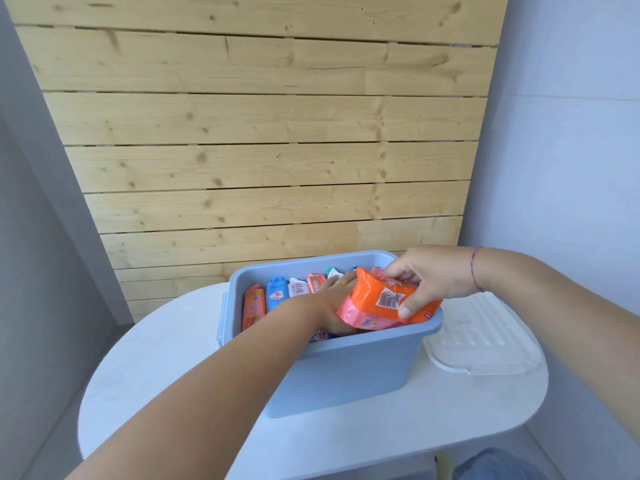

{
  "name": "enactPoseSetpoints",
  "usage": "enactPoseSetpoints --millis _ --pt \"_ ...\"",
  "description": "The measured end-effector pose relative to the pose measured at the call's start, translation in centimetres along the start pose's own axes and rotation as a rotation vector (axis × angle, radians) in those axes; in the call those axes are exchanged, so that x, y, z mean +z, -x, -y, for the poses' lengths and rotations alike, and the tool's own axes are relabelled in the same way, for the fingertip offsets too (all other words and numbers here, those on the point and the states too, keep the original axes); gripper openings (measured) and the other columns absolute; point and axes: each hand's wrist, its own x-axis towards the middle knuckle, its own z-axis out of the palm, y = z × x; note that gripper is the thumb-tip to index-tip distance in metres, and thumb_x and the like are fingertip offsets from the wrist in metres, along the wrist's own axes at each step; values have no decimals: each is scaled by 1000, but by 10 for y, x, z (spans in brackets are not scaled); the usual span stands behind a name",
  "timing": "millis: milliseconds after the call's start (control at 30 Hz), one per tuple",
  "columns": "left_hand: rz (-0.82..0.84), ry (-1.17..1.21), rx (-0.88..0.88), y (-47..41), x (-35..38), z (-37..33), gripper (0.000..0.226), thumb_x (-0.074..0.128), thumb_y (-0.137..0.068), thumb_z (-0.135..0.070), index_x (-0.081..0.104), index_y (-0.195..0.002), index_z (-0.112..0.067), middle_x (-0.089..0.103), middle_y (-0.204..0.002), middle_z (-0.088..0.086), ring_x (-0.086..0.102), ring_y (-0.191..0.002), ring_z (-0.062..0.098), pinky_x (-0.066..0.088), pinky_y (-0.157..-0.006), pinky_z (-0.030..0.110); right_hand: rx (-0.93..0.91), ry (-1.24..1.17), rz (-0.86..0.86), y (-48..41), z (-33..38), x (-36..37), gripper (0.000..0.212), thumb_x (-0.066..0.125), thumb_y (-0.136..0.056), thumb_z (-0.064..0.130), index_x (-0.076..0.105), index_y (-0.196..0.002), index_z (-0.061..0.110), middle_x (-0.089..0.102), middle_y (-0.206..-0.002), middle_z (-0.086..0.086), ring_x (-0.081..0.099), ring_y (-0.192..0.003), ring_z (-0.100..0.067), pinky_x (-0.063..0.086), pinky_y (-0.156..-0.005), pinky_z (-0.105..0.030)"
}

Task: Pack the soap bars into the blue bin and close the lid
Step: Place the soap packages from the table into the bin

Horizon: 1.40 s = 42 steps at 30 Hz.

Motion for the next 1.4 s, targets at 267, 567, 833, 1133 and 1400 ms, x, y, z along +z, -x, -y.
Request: enactPoseSetpoints --millis 267,567,833,1133,1400 --pt "43 -279 120 -7 -8 13 84 61 -84 -41 9 -149 -35 -9 -160 -6 -9 -147 21 0 -118 53 38 515 33 -8 17 4 29 75 -75 32 46 -70 28 47 -65 10 46 -62 -9 32 -52 -20" --pt "221 129 142 8 -23 20 69 53 -91 -16 20 -148 -35 6 -159 -16 13 -145 9 16 -118 31 49 932 120 -24 36 27 26 60 -86 22 58 -111 14 37 -65 4 44 -67 -22 29 -50 -25" --pt "-182 426 181 42 -15 19 36 48 -96 -23 55 -128 -38 62 -72 -34 54 -68 -18 38 -65 -2 16 353 -21 10 20 -10 31 65 -85 28 64 -116 32 54 -117 9 55 -107 -7 45 -98 -35" --pt "-48 184 379 54 11 4 41 43 -97 -37 44 -138 -34 36 -147 -27 28 -132 -15 18 -111 7 14 262 -56 22 3 30 50 35 -89 -2 65 -119 25 56 -120 13 51 -114 -5 34 -102 -16" --pt "52 169 217 46 12 -3 47 43 -90 -57 45 -134 -43 53 -136 -20 49 -123 4 38 -107 31 171 352 60 15 11 48 38 30 -95 19 61 -110 1 56 -124 -7 53 -109 -25 40 -100 -40"
